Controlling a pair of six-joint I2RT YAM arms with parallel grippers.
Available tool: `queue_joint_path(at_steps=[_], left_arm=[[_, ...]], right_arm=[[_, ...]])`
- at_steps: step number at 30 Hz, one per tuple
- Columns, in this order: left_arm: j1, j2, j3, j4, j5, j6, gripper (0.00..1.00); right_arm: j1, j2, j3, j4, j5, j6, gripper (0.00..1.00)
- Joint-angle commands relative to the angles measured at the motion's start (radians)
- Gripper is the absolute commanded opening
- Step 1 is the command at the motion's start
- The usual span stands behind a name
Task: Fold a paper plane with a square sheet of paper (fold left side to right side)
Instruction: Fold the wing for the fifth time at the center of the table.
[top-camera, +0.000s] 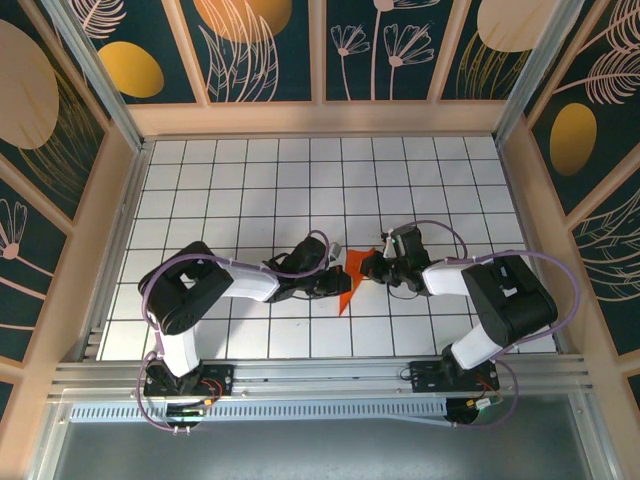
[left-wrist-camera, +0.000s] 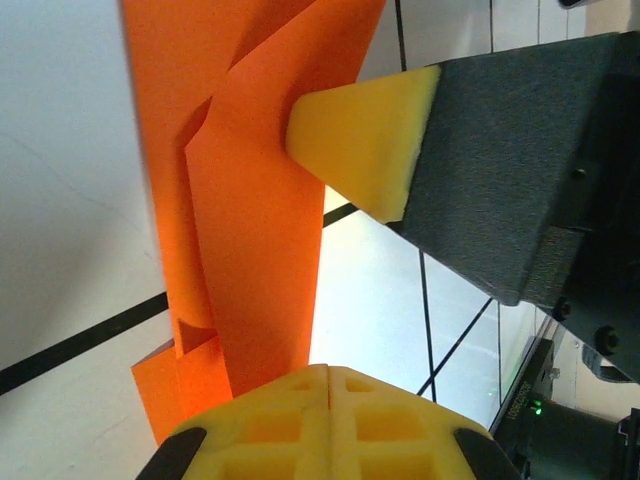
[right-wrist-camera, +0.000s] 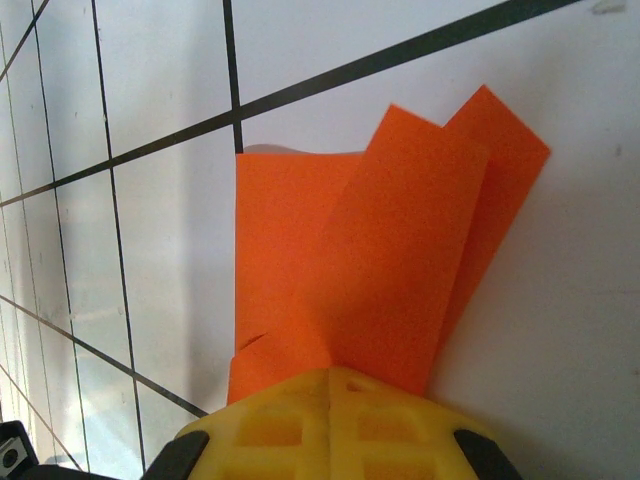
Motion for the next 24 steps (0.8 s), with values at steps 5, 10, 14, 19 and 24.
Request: queue_joint_path(at_steps=[5,10,14,19,24], left_arm=[[-0.006,0.021,-0.032,-0.011,-0.019,0.014,0.00],[-0.005,0.020,-0.042,-0.017,-0.031,0.018,0.00],[-0.006,0.028,-0.042,-0.011,-0.028,0.016,0.00],[-0.013,0.035,-0.036,-0.022,-0.036,0.020,0.00],[-0.022,0.045,-0.029,-0.055,-0.066,0.031,0.00]], right_arm=[[0.018,0.054,-0.009,-0.138,0.045,-0.022,0.00],[0.019,0.054,-0.001,-0.146,0.047,-0.027,0.00],[0.021,0.057,0.002,-0.147,0.047,-0.027,0.00],[0.022,0.056,0.006,-0.151,0.046,-0.029,0.00],[0.022,0.036,0.037,-0.175,0.041,-0.034,0.00]])
